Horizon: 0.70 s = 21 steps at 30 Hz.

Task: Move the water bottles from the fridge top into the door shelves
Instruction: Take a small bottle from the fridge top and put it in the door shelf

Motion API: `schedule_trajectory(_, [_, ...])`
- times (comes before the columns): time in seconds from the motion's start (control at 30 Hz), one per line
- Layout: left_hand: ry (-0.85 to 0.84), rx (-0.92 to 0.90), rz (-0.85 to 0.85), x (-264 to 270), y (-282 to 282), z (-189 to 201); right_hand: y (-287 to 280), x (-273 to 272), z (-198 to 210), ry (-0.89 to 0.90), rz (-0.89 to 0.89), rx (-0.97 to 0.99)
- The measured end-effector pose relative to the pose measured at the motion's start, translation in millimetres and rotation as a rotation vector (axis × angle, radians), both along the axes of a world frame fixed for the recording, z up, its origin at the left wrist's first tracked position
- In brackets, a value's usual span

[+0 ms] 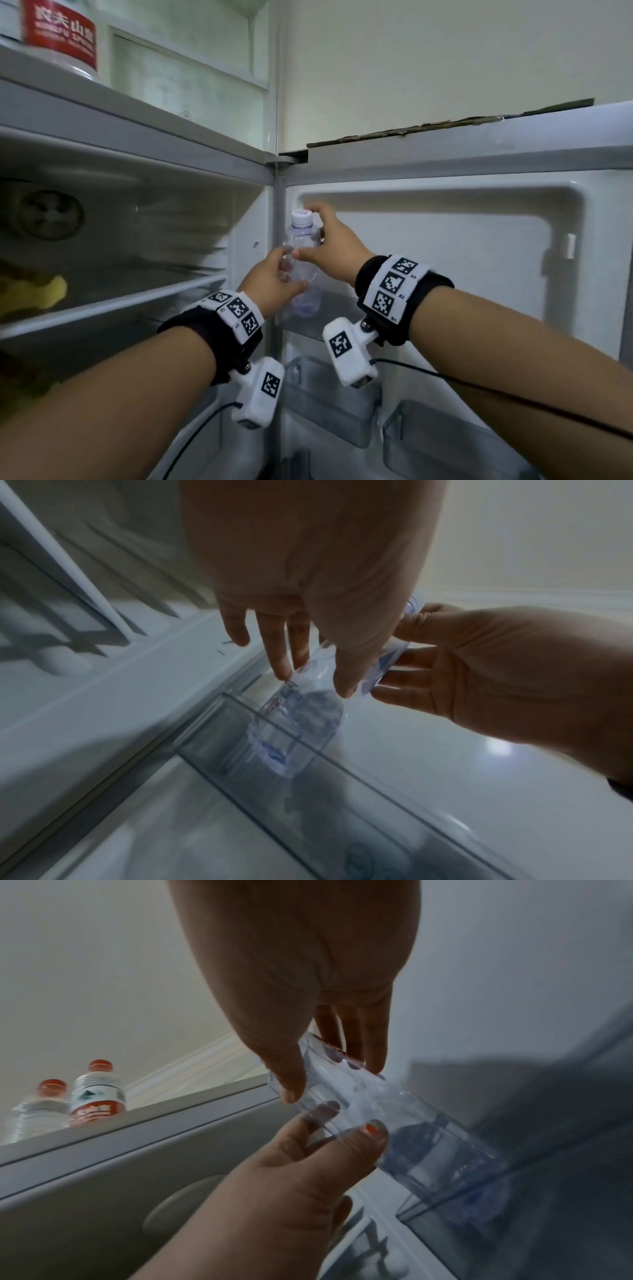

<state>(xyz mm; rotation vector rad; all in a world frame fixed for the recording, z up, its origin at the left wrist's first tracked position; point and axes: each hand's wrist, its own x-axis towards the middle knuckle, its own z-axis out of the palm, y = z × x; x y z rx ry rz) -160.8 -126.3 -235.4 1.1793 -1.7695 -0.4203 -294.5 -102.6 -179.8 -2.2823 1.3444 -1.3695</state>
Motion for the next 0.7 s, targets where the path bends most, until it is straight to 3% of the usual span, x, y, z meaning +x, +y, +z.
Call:
schedule_trajectory(0.2, [-0.096,0.033,0.161,0,-22,-28,-30,9,-17,-0.065,-0.059,0.071])
schedule_trajectory(0.43, [-0.030,0.091,0.084,4,-24,-27,-47,10,-22,-0.144,-0.137,0.186])
schedule_trajectory(0.7, [-0.085,-0.058,0.106,30,13,28,-18,19,2,-0.206,-0.194,-0.007])
